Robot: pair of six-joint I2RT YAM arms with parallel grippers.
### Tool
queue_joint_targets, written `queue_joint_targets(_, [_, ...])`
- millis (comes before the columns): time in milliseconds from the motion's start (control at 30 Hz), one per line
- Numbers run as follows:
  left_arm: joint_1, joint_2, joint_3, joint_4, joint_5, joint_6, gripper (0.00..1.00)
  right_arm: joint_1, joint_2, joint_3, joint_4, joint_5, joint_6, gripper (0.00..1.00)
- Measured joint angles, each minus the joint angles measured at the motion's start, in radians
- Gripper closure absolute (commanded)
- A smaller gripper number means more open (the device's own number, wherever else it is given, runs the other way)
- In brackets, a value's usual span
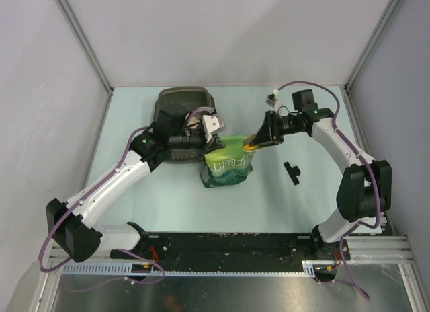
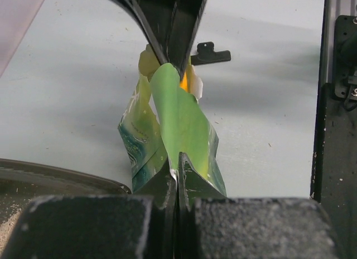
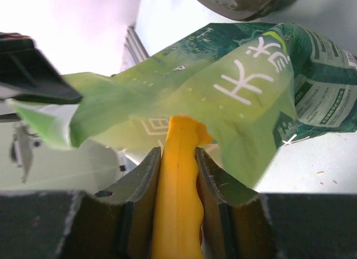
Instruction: Fill the litter box with clean litter
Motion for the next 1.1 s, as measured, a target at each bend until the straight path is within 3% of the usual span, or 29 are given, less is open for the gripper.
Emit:
queue_joint_targets(267, [0.003,-0.048,-0.053,0.005,-0.014,0.074,1.0,-0.185,0.0,-0.001,-0.078,-0.243,-0.044,1.0])
queue_joint_targets(433, [0.005,-0.071,-0.075,0.007,-0.017,0.098,1.0,-0.23,0.0,-0.001,-0.061,-0.316,-0.017,1.0])
queue_joint_targets(1100, [-0.006,-0.09,-0.084,-0.005,-0.05,0.15,1.0,-0.32,-0.113,-0.002,-0.202,-0.285,-0.058,1.0])
